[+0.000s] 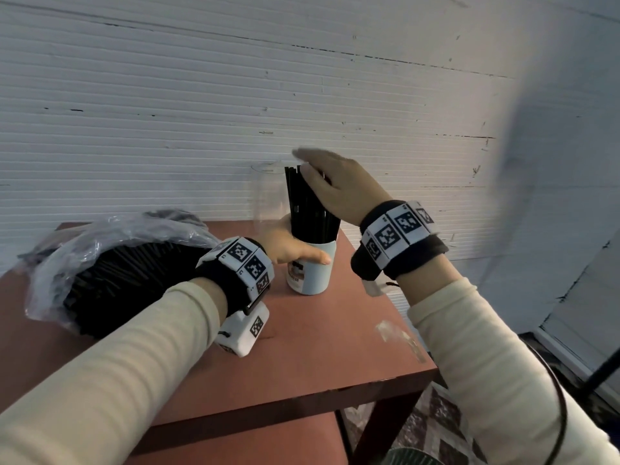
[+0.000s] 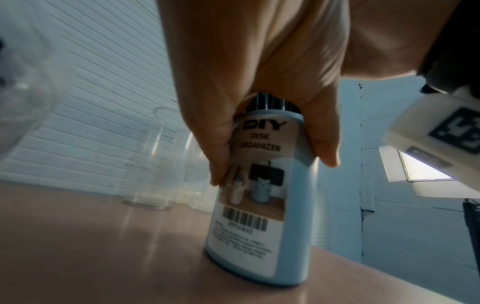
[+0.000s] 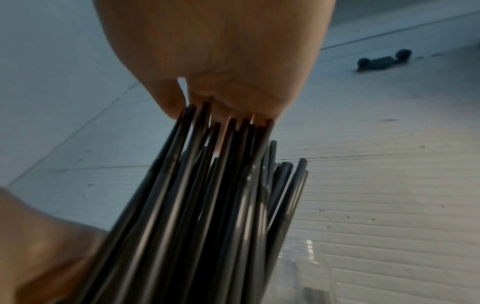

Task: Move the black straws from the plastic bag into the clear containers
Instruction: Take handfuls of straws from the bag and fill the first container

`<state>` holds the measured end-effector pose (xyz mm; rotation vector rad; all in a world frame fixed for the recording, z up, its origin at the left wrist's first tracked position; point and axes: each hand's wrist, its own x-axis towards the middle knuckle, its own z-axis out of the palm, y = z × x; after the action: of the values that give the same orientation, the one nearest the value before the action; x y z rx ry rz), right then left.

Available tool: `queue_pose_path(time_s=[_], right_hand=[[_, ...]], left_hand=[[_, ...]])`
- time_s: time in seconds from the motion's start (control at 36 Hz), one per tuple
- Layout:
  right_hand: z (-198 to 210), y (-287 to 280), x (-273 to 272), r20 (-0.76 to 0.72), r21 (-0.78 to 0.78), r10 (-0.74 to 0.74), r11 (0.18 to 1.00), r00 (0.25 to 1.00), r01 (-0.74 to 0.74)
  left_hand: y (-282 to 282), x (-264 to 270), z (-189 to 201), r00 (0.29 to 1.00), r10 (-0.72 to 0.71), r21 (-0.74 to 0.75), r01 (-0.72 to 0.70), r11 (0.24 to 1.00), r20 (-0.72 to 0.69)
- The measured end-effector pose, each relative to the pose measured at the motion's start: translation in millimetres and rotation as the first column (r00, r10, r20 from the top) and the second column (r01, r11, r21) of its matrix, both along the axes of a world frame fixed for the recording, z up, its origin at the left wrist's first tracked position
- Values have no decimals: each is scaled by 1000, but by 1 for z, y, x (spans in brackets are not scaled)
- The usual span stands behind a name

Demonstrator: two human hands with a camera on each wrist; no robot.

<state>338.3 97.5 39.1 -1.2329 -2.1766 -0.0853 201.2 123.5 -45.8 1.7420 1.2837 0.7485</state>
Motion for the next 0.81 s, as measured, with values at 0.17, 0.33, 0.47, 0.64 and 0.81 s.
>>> queue_pose_path(time_s=[0.17,0.33,0.47,0.64,0.81], right_hand=[[-2,-3,-4,34,58,-70,996,997,68],[-6,-6,-8,114,106,-106,990,988,94],[-4,-15,-12,-29,184,-42,982,999,46],[-9,-30,-40,-195,341,90,940,977,-18],[-26,-36,-92,-212,221,175,967,961,-128]], left_hand=[[-9,3,4,998,-31,-14,32,999,55],[-12,0,0,990,-69,-45,75,996,125],[-26,-19,9,998,-27,-39,25,999,-62],[-56,-73,35,982,161,293,-124,948,-104],[-81,-138,63,941,327,440,-331,835,87]])
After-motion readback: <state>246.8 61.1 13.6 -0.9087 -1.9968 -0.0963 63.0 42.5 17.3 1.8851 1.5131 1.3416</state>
